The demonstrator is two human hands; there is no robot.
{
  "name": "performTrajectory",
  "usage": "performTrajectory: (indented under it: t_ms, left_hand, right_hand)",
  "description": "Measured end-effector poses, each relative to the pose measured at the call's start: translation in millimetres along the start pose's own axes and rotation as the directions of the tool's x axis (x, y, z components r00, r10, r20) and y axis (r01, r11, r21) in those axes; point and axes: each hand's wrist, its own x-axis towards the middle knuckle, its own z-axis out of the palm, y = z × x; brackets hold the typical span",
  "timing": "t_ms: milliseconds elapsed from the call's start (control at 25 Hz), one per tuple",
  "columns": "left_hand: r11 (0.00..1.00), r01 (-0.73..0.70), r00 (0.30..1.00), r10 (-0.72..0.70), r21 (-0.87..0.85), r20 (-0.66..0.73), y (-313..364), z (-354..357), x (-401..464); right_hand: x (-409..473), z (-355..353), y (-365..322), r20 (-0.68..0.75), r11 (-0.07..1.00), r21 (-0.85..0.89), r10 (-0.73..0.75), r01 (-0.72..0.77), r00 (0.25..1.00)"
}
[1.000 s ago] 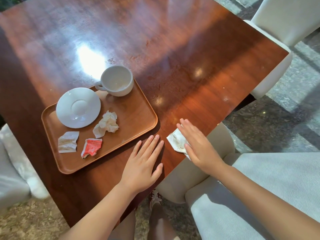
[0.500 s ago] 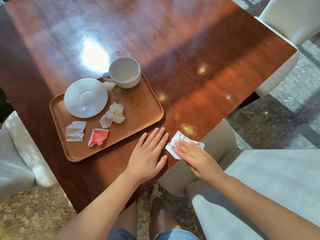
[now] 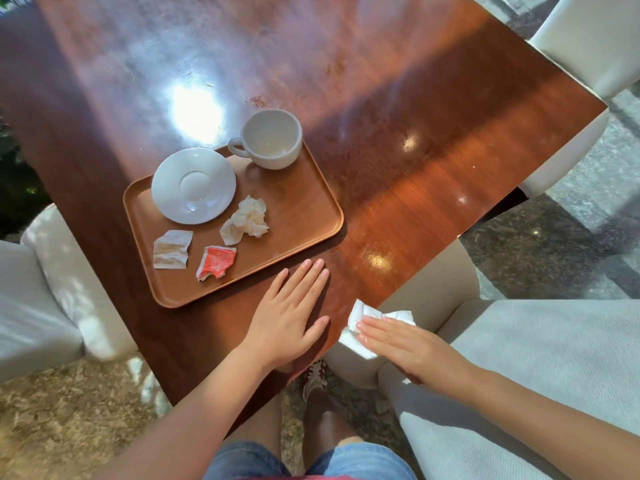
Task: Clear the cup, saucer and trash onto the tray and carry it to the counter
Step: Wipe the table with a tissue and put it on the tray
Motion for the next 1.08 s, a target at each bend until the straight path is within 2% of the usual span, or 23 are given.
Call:
performTrajectory:
  t_ms: [80,200,320,400,520,720,800,920,1080]
  left_hand:
    - [1.0,-0.003,1.0,0.003,-0.011,0.008,-1,0,0]
    - [1.0,0.003,1.0,-0.003,-0.014,0.016,-4,0,-4]
    - [0.999,0.026,1.0,-0.026,-0.021,0.012,-11,-2,-14]
    - [0.999,0.034,0.999,-0.034,-0.031,0.006,-14,-2,-19]
    - [0.999,0.03,1.0,-0.03,-0.04,-0.004,-15,-3,-19]
    - [0.998,0.036,0.999,-0.037,-0.055,-0.014,-16,-2,-20]
    - [0.997,0.037,0.999,-0.039,-0.068,-0.021,-16,-2,-20]
    - [0.997,0.029,0.999,-0.03,-0.066,-0.025,-16,-2,-20]
    - [0.999,0.03,1.0,-0.03,-0.044,-0.007,-16,-3,-20]
  right_hand:
    - [23,-8,-8,-0.125,0.997,0.046,0.069,-0.064,0.99]
    - [81,-25,-5,-0.347,0.974,0.107,0.224,-0.199,0.911]
    - [149,-33,8,-0.43,0.934,0.14,0.357,-0.329,0.829]
    - [186,-30,15,-0.43,0.911,0.163,0.411,-0.379,0.804]
    - [219,-18,23,-0.374,0.89,0.154,0.454,-0.428,0.809]
    - [233,-13,30,-0.2,0.857,-0.013,0.503,-0.515,0.841]
    - [232,-19,30,-0.179,0.87,-0.059,0.473,-0.49,0.862]
    - [223,-28,36,-0.26,0.902,-0.175,0.344,-0.395,0.902]
    - [215,-32,45,-0.142,0.917,-0.314,0.209,-0.244,0.968]
